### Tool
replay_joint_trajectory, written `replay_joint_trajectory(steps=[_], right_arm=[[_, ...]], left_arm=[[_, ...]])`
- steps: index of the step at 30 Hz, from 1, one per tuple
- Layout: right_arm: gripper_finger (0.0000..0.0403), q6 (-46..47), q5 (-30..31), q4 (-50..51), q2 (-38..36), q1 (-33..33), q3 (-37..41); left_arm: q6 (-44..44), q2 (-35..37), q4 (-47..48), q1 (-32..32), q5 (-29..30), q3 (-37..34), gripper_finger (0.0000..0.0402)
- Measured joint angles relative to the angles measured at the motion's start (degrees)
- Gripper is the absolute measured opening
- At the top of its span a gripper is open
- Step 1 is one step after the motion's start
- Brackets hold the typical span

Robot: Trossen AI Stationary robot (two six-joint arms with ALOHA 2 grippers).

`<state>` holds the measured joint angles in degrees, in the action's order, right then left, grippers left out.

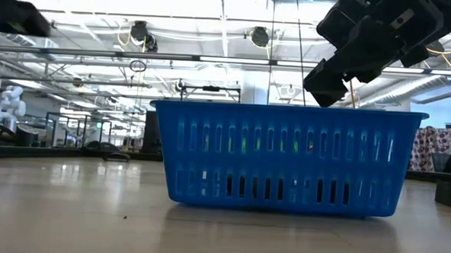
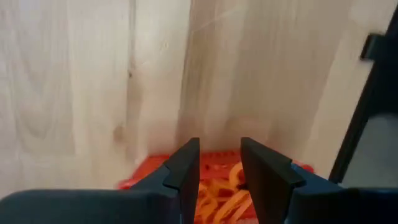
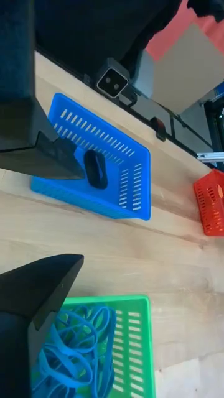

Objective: Sort rubber bands into baskets
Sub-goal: Put the black rubberband into the blue bin

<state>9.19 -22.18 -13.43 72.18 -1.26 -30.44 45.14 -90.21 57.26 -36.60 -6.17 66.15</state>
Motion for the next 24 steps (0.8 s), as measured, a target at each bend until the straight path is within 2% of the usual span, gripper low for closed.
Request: replay_joint_trajectory(steps=[6,12,19,24], right_arm=[[0.0199,-0.2,4.0,-0.8,0.0,0.0,0.0],[0.0199,0.4,4.2,-2.9,0.0,0.0,0.0],[0.0199,2.0,4.2,-3.1,0.0,0.0,0.0],[0.0199,2.1,4.3,-3.1,0.0,-1.2,0.0]], left_arm=[[13.4,0.1,-1.6,-8.9,3.5,0.0,0.0123],[26.5,-0.2,-0.8,-15.3,7.3,0.0,0.0123],[34.2,-0.6,-1.0,-18.5,11.1,0.0,0.0123],[37.0,-2.6,-1.0,-18.7,10.7,0.0,0.0123]])
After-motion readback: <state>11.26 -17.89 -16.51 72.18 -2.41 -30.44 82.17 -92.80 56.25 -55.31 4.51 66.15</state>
